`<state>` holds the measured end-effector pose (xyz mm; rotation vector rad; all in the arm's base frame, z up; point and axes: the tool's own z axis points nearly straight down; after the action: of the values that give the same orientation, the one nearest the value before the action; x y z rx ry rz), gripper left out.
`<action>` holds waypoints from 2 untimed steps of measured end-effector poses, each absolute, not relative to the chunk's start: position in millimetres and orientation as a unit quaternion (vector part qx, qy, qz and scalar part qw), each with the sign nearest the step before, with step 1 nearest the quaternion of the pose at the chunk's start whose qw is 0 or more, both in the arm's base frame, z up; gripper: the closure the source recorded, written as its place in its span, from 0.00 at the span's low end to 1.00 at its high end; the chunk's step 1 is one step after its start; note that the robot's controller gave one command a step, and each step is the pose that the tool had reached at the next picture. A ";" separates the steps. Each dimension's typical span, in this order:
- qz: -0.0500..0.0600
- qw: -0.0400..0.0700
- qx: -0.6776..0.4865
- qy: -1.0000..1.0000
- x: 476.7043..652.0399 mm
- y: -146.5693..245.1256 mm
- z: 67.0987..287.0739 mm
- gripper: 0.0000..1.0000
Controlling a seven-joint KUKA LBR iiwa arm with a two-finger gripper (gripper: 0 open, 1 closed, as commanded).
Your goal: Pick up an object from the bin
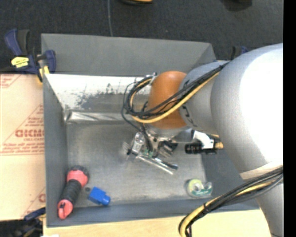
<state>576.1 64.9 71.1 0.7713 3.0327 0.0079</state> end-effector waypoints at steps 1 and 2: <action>0.003 0.006 0.246 0.969 575.7 64.4 87.9 1.00; 0.003 0.008 0.245 0.969 576.7 64.3 101.7 1.00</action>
Offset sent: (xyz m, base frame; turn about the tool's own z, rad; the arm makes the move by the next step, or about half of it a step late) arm -0.0010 -0.0003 0.0235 -0.0007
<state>576.7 64.3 101.7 0.7673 3.0304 0.0108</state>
